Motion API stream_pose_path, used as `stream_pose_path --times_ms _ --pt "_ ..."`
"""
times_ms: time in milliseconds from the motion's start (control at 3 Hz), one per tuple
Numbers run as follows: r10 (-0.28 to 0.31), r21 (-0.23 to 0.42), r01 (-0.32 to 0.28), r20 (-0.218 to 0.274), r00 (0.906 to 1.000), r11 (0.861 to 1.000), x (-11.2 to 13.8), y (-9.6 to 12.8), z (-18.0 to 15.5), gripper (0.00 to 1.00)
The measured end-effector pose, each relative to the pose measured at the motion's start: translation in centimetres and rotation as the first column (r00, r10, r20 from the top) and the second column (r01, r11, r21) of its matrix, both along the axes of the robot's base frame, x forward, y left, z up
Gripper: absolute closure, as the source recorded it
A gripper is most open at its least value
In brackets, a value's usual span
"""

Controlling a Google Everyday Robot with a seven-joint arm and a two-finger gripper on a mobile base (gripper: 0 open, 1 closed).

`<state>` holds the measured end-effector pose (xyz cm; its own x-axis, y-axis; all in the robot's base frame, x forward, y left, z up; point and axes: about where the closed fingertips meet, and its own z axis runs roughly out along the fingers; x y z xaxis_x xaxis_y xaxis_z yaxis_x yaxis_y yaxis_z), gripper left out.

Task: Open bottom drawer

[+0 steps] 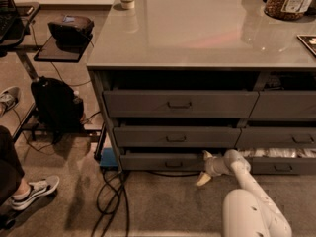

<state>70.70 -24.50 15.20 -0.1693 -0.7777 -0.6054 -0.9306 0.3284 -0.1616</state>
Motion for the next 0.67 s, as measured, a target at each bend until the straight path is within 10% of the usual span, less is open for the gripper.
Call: stream_pose_path --times_ms 667 --pt "0.004 -0.001 -0.004 -0.002 1.0 1.0 0.19 -0.02 0.42 0.43"
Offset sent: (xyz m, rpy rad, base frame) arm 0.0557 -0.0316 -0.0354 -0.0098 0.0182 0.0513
